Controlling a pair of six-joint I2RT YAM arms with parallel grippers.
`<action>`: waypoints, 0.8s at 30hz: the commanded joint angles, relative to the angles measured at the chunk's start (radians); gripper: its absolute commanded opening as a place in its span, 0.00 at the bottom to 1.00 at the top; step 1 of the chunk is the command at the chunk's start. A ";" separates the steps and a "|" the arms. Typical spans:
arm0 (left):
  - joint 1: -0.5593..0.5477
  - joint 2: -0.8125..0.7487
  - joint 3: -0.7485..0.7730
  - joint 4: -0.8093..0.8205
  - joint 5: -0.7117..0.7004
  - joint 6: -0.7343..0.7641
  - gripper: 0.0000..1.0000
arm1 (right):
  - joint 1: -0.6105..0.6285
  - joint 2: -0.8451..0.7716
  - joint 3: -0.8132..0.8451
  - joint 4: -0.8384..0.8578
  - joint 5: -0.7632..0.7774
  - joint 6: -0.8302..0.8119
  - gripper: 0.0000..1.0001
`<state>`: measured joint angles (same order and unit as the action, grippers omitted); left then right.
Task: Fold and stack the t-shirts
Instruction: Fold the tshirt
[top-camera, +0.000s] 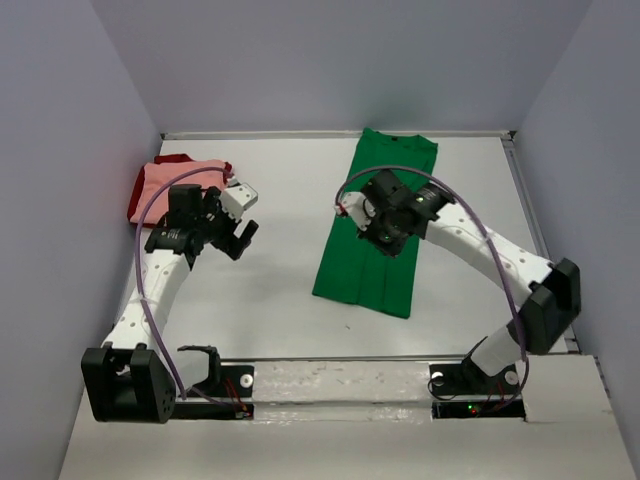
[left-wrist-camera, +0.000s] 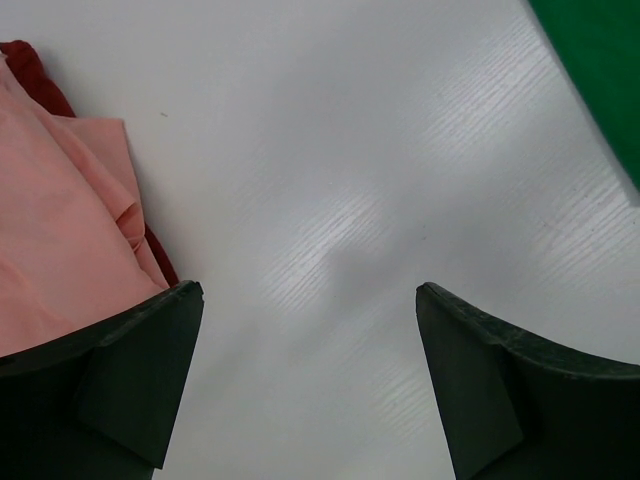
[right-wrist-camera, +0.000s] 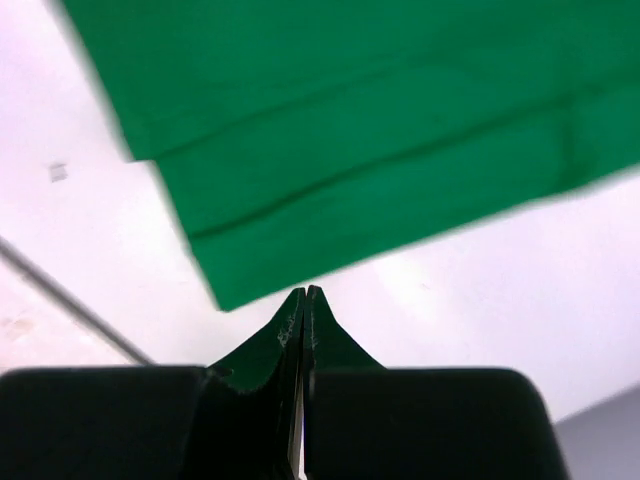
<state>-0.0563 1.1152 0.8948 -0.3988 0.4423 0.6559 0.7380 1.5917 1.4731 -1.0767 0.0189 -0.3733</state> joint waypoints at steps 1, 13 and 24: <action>-0.028 0.041 0.114 -0.006 0.076 0.022 0.99 | -0.162 -0.104 -0.143 0.158 0.165 0.022 0.00; -0.146 0.533 0.510 -0.133 0.329 0.102 0.90 | -0.380 -0.327 -0.298 0.199 0.138 0.106 0.00; -0.330 1.040 1.081 -0.275 0.294 0.123 0.00 | -0.535 -0.501 -0.396 0.124 -0.045 0.083 0.00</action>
<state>-0.3637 2.1113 1.8503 -0.6205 0.7082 0.7765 0.2428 1.1110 1.0958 -0.9413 0.0551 -0.2886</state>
